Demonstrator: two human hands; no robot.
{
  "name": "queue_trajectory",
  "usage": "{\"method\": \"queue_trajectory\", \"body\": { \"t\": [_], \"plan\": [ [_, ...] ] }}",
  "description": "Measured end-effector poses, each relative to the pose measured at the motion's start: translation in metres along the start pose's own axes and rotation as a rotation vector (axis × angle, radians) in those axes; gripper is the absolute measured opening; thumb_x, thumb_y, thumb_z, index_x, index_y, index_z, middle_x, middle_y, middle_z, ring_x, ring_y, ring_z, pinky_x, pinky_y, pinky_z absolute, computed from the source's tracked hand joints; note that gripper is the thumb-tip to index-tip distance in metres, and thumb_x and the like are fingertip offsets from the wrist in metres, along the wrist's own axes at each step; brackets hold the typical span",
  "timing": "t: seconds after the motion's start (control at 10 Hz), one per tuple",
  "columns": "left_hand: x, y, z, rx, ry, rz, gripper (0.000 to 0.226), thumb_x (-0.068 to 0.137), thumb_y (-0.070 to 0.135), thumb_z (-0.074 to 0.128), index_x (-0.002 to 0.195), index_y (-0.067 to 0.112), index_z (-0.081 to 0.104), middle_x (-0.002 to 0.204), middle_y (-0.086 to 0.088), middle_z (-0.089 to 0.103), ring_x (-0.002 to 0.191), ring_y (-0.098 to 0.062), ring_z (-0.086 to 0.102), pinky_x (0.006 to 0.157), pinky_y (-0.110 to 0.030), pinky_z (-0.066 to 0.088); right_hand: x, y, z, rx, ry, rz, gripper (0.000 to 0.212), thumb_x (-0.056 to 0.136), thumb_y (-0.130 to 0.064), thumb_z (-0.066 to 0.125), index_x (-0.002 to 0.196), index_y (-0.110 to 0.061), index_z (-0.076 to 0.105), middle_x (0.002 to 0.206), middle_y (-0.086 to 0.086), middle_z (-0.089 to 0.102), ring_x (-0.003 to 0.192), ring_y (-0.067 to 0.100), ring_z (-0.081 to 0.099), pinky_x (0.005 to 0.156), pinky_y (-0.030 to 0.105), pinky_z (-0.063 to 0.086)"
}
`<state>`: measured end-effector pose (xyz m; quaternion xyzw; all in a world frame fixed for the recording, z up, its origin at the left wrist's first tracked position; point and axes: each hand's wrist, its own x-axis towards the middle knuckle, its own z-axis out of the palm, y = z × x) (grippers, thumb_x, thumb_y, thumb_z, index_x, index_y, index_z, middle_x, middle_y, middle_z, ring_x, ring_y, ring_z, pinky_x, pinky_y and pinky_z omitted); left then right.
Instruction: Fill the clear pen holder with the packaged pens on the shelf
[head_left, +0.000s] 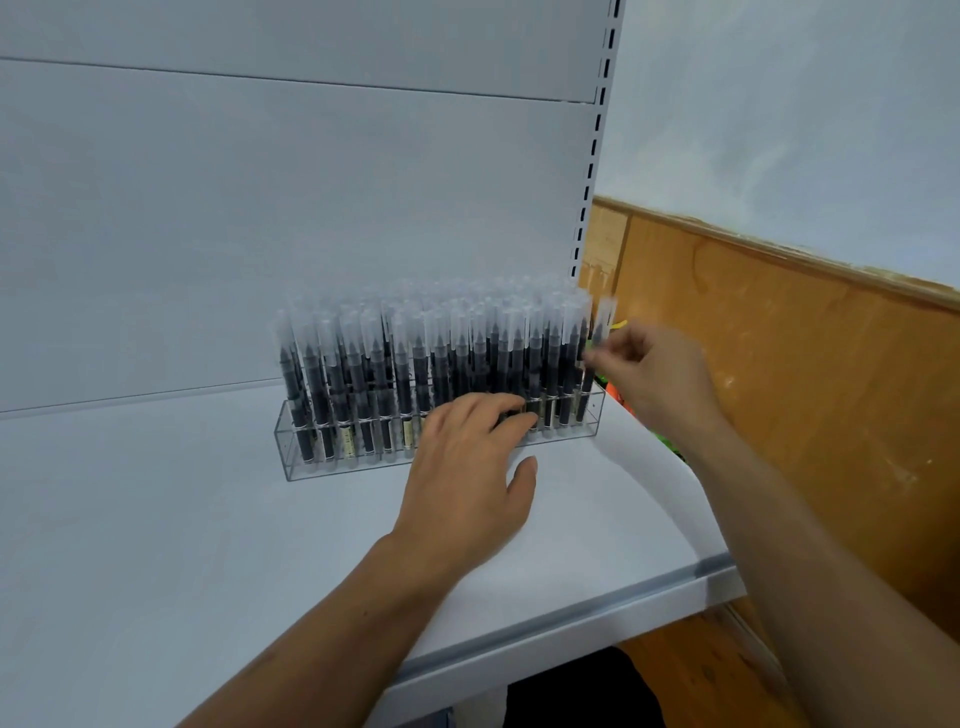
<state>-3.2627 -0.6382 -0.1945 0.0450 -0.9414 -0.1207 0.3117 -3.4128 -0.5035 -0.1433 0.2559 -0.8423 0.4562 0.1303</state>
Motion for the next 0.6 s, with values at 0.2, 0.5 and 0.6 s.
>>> {"method": "queue_trajectory", "body": {
  "t": [0.2, 0.5, 0.6],
  "plan": [
    [-0.001, -0.001, -0.003, -0.03, -0.02, 0.012, 0.036, 0.088, 0.033, 0.052, 0.121, 0.026, 0.064, 0.132, 0.011, 0.053, 0.129, -0.011, 0.039, 0.109, -0.026, 0.015, -0.005, 0.0, 0.002, -0.037, -0.02, 0.018, 0.015, 0.091, -0.031, 0.067, 0.094, -0.017, 0.065, 0.075, -0.008, 0.06, 0.066, 0.006, 0.051, 0.054, 0.02, 0.035],
    [-0.017, -0.024, -0.054, -0.135, -0.12, 0.03, 0.034, 0.095, 0.041, 0.052, 0.129, 0.035, 0.057, 0.13, 0.024, 0.051, 0.123, 0.006, 0.041, 0.106, -0.02, 0.029, -0.007, -0.005, -0.002, -0.088, -0.047, 0.009, 0.024, 0.09, -0.037, 0.067, 0.101, -0.016, 0.071, 0.083, -0.007, 0.066, 0.074, 0.01, 0.058, 0.056, 0.02, 0.035],
    [-0.04, -0.052, -0.09, -0.165, -0.048, -0.094, 0.036, 0.09, 0.054, 0.049, 0.118, 0.038, 0.064, 0.112, 0.029, 0.06, 0.105, 0.011, 0.052, 0.089, -0.011, 0.04, -0.019, -0.002, -0.009, -0.024, 0.02, 0.016, 0.028, 0.09, -0.039, 0.066, 0.109, -0.019, 0.071, 0.092, -0.008, 0.069, 0.087, 0.016, 0.064, 0.066, 0.026, 0.044]
  ]
}}
